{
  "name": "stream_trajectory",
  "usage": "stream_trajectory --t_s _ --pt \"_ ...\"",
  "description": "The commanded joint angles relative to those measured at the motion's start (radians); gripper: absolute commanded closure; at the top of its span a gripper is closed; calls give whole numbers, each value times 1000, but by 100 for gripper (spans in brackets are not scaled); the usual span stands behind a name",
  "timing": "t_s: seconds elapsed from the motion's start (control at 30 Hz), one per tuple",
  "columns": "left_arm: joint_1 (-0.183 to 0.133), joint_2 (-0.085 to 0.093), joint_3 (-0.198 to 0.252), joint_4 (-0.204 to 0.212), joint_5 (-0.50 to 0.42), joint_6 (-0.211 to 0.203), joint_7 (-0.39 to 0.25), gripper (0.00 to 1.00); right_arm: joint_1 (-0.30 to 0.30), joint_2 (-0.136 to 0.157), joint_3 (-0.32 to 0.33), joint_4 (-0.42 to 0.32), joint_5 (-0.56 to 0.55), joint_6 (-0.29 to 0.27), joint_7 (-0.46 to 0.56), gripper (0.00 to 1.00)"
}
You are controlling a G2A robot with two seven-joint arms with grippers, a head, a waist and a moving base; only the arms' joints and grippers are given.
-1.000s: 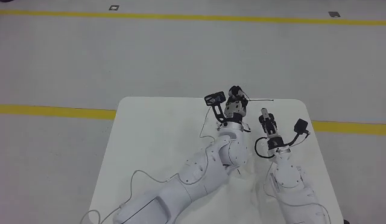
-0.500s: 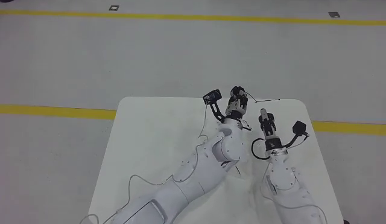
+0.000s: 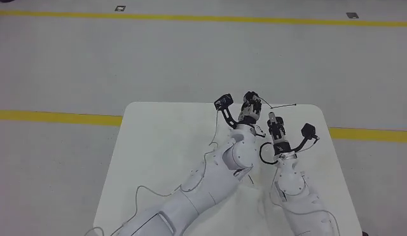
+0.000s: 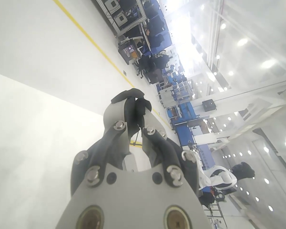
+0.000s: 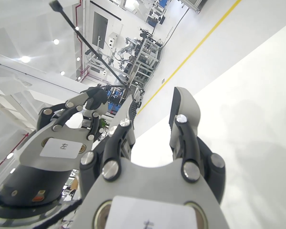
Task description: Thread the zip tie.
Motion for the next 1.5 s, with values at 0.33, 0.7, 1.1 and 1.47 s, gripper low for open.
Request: stream_trajectory --t_s 0.33,0.7,1.1,1.47 --pt "-18 -7 21 34 -17 5 -9 100 9 -8 -11 -1 -10 25 -7 71" --pt "-19 -9 47 42 -19 26 1 100 16 -15 -9 1 0 46 -4 77" --pt "-31 -12 75 63 -6 64 14 100 17 -19 -5 5 -2 50 -3 78" --pt "-31 -12 75 63 -6 64 14 100 28 -24 -1 20 9 55 1 80"
